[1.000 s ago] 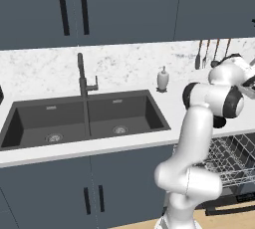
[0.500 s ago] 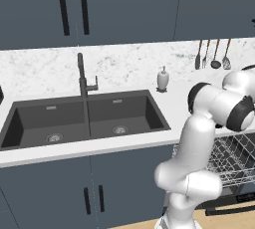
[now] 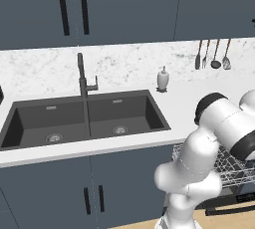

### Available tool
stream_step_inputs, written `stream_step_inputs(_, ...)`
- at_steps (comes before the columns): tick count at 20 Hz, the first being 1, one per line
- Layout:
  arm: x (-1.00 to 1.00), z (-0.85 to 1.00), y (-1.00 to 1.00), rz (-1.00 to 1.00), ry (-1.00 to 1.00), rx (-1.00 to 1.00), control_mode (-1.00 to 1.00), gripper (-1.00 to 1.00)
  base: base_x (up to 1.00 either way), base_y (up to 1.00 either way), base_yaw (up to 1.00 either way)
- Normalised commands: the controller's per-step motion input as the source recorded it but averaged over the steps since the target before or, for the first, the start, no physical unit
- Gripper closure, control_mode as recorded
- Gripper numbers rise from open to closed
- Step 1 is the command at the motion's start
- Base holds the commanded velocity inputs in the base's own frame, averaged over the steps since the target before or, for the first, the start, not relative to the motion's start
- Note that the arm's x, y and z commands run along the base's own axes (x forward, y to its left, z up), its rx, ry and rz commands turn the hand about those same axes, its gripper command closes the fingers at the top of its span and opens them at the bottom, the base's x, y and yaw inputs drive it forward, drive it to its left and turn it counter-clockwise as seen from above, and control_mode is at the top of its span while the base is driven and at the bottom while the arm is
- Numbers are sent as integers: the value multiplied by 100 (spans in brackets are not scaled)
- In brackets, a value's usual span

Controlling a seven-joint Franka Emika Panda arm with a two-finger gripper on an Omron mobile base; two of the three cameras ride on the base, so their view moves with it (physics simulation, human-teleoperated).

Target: Pick up the cup and bowl from the counter, place them in the dishwasher, and close the dishwasher door.

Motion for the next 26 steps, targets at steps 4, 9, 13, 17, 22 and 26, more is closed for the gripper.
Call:
stream_step_inputs(4,-100,-11,46,0,46,1,-100,100,0,0,0)
stream_step_inputs(9,-100,-88,44,0,1,3,-100,100,0,0,0)
stream_step_inputs(13,-64,-100,84,0,-19,9,-100,100,0,0,0)
stream_step_inputs(17,22,-90,60,-2,0,13,-100,100,0,0,0)
stream_step_inputs(22,70,-64,44,0,22,4,-100,100,0,0,0)
stream_step_inputs(26,53,-16,1,1,38,0,-100,100,0,0,0)
